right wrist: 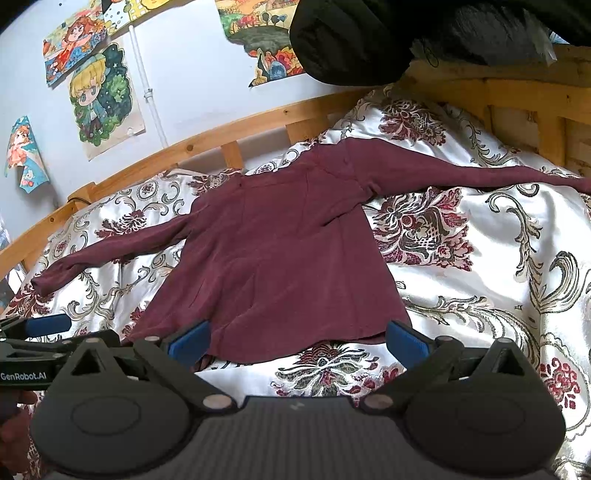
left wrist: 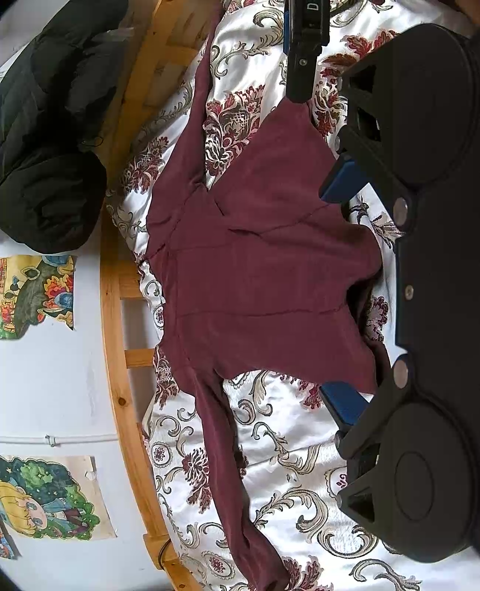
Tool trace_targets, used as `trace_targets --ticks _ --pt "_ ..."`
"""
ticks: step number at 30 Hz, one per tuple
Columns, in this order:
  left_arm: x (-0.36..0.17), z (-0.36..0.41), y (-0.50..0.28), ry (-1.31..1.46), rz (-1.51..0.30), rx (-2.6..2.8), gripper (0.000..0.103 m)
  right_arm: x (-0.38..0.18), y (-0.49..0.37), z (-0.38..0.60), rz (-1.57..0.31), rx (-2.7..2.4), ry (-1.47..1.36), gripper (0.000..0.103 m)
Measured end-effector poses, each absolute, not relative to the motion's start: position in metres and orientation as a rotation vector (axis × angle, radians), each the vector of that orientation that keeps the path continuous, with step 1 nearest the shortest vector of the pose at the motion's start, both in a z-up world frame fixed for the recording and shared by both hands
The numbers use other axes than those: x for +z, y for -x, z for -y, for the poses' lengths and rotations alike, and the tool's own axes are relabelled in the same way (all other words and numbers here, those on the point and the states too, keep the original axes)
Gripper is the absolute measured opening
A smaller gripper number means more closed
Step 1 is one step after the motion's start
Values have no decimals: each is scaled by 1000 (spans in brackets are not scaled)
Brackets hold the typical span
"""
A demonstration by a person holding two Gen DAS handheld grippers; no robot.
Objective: Fold small clothes
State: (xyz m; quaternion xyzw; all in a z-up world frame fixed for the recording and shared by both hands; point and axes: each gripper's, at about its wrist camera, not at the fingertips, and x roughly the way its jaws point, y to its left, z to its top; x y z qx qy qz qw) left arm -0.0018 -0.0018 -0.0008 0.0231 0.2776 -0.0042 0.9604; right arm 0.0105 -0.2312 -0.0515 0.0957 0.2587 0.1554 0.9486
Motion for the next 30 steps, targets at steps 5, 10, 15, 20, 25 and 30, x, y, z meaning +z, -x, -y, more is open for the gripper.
trace_targets --ticks 5,10,15,20,25,30 --pt "-1 2 2 -47 -562 -8 102 -52 -11 231 -527 316 -195 103" --pt "-1 2 2 -48 -562 -8 102 -52 -11 231 -531 314 -197 103" --pt "-1 2 2 -47 -562 -7 102 -53 -12 232 -534 307 -203 103" --pt "-1 2 2 -48 -562 -7 102 -53 -12 233 -539 307 -207 103" --pt "-1 2 2 -48 -562 -7 102 -53 -12 233 -539 308 -207 103" --pt "-1 2 2 -47 -563 -7 102 -53 -12 233 -539 308 -207 103"
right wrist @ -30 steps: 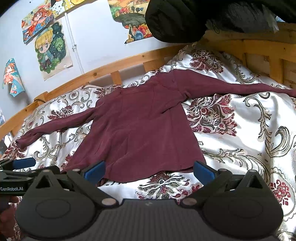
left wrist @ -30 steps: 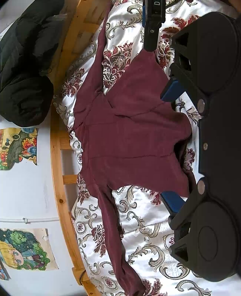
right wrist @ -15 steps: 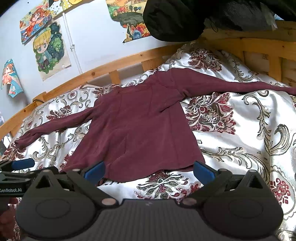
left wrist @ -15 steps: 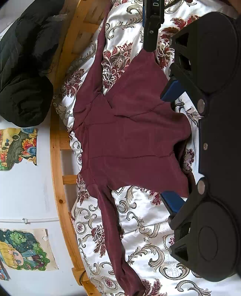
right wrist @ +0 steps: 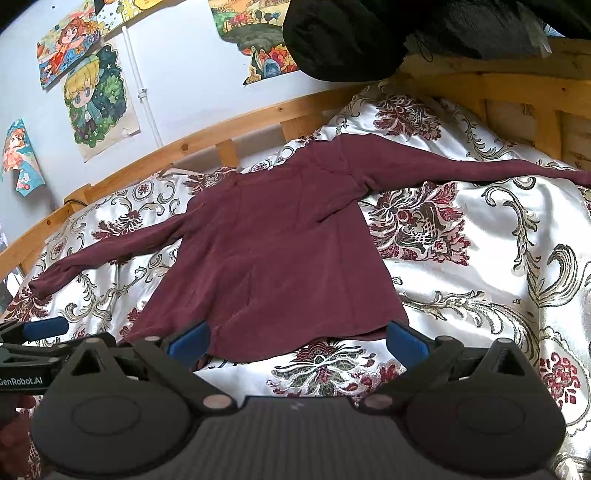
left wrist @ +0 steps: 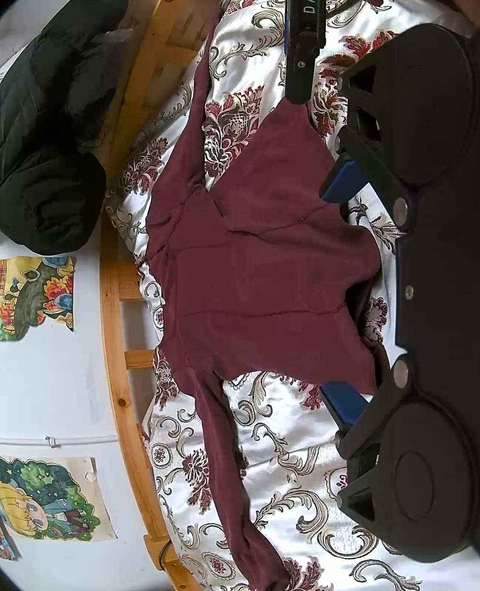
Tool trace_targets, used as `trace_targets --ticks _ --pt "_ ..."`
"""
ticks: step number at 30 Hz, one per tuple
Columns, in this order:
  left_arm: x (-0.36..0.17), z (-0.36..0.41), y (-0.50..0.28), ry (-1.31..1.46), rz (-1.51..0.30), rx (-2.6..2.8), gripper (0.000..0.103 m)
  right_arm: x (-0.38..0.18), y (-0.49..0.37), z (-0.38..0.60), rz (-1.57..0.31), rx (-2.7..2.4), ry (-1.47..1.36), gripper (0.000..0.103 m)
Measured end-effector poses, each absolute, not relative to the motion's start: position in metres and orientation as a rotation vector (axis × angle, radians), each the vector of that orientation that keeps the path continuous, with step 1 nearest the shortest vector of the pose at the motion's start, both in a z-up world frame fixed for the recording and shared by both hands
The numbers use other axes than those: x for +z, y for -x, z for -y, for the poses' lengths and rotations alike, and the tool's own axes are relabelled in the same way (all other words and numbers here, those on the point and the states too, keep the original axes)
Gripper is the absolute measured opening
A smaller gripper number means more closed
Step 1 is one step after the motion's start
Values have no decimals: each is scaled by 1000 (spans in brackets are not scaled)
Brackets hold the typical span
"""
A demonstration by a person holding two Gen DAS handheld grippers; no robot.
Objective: Fold small clothes
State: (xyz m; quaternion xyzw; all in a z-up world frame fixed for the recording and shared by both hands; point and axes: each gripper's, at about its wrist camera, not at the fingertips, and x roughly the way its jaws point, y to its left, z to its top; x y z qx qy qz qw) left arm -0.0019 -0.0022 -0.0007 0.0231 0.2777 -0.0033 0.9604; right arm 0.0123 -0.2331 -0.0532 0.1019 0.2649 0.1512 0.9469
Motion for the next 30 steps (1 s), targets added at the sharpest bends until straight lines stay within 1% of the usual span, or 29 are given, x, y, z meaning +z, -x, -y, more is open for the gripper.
trace_targets --ticks 21,26,30 --pt "0 5 -1 -74 -578 10 102 -52 -13 231 -565 282 -199 103" --pt "6 6 -17 -115 -621 33 102 -49 -20 229 -615 184 -142 103" --pt "19 3 -41 -124 -676 44 102 -46 -29 241 -650 147 -152 103"
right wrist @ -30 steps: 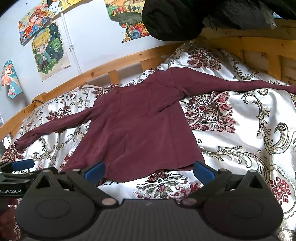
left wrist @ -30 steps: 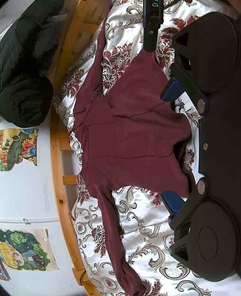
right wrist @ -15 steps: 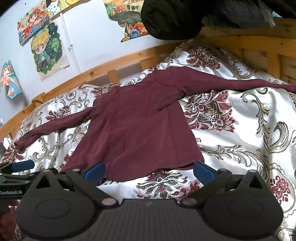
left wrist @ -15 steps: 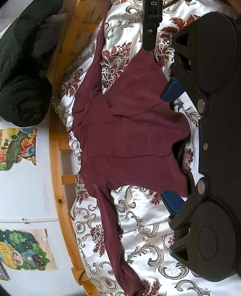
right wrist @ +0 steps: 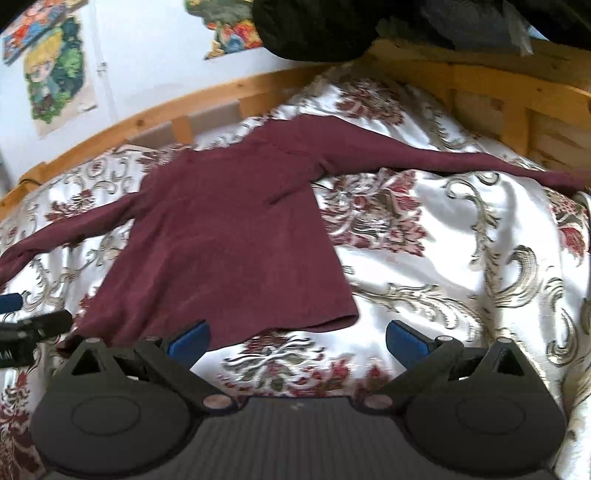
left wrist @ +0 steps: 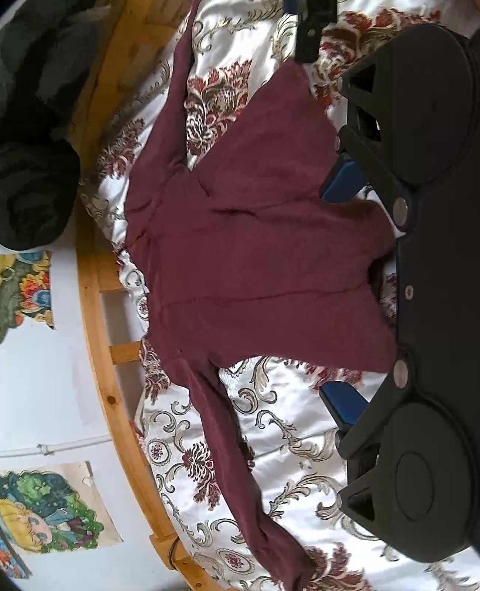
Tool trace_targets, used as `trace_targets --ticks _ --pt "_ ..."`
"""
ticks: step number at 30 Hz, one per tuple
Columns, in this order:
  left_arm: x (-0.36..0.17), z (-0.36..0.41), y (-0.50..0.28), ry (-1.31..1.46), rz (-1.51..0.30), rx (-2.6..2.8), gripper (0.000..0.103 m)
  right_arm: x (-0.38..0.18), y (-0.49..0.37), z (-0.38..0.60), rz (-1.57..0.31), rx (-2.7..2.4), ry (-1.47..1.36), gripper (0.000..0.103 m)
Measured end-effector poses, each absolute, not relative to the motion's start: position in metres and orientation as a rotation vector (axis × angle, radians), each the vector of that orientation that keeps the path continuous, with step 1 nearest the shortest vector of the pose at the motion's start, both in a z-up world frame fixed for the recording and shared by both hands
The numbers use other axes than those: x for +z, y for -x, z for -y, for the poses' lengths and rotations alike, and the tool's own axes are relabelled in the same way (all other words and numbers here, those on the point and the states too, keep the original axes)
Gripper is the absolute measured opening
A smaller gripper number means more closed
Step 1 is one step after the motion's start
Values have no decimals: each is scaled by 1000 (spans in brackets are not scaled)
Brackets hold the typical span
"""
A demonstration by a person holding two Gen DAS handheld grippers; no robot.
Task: Fold small clothes
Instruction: 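Reach the right tool to the sleeve cuff and close on it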
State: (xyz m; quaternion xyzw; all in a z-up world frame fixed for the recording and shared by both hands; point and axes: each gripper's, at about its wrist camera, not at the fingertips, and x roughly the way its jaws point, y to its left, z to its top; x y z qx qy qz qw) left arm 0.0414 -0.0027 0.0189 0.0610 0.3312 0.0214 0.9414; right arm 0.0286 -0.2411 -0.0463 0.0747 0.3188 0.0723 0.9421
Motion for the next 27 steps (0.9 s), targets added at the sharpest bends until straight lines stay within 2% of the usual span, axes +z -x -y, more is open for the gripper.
trace_targets --ticks 9,13,18,22,27 --pt "63 35 -105 -313 -751 84 102 -42 -56 284 -696 109 -214 103" --pt "69 63 -130 -361 -721 73 102 -38 -68 311 -696 86 -273 103" --pt "54 96 -152 -283 -702 33 102 -35 -79 352 -645 17 -320 103" --pt "30 112 -158 -216 -762 34 102 -30 -85 393 -526 -77 -349 103" --pt "17 114 -146 -190 -725 -11 102 -32 -106 439 -411 -197 -414 103"
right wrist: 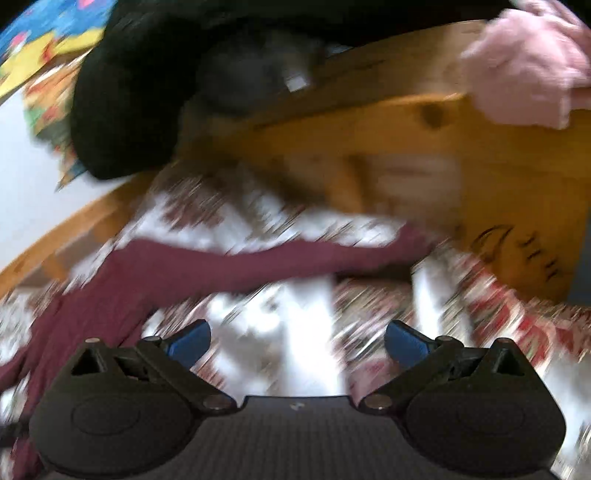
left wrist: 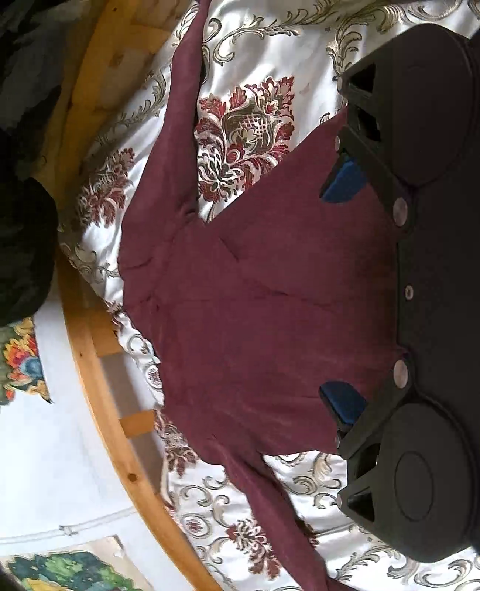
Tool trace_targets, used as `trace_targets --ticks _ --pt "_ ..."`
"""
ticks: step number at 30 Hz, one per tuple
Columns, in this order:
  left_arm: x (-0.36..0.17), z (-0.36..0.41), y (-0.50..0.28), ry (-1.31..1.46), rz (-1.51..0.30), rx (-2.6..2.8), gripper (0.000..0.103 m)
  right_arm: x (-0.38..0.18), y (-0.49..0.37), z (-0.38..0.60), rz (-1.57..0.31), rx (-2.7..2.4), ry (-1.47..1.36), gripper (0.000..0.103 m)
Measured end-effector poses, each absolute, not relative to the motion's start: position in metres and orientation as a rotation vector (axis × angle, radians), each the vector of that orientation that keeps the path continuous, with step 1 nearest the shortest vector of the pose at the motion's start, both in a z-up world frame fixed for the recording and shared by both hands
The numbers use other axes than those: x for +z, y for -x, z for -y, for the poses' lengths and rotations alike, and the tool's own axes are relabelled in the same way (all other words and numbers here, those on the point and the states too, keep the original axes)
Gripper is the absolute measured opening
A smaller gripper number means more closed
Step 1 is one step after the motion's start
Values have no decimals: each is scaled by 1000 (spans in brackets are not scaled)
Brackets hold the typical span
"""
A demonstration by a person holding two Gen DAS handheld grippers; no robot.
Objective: Fold small clothes
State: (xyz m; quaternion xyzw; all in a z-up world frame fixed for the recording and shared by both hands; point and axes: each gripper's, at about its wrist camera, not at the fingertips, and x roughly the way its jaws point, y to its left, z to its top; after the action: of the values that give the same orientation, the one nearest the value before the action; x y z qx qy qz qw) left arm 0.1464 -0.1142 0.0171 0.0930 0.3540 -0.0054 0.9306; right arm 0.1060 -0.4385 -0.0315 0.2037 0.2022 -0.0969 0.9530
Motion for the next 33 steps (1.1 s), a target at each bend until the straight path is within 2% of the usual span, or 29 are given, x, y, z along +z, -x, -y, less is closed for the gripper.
trace_targets --ticks 5,11,14,16,19,21,22,24,26,30,33 --pt "9 112 -153 -176 -751 -46 102 -34 -136 463 -385 -206 -541 103" --pt "4 104 -147 -193 -753 -44 102 -37 -193 471 -541 -323 -506 103" --pt "1 95 -142 -209 -756 -22 102 -45 -188 486 -458 -360 -648 102" --pt "0 86 -141 -196 -764 1 102 -49 -181 493 -385 -377 -698 97" --pt "-2 72 -143 -148 -783 42 102 -54 -181 499 -342 -444 -684 78" --pt "-2 64 -145 -103 -788 64 102 -58 -181 500 -323 -486 -651 56" --pt "-1 61 -145 -84 -786 70 102 -60 -181 501 -322 -509 -643 49" --pt "0 56 -142 -63 -780 71 102 -60 -177 503 -310 -520 -646 27" --pt "3 53 -139 -62 -765 72 102 -57 -175 501 -281 -519 -617 16" --pt "9 44 -133 -55 -732 84 102 -31 -164 472 -189 -499 -473 12" --pt "13 32 -132 -54 -713 126 102 -6 -170 425 -115 -425 -239 11"
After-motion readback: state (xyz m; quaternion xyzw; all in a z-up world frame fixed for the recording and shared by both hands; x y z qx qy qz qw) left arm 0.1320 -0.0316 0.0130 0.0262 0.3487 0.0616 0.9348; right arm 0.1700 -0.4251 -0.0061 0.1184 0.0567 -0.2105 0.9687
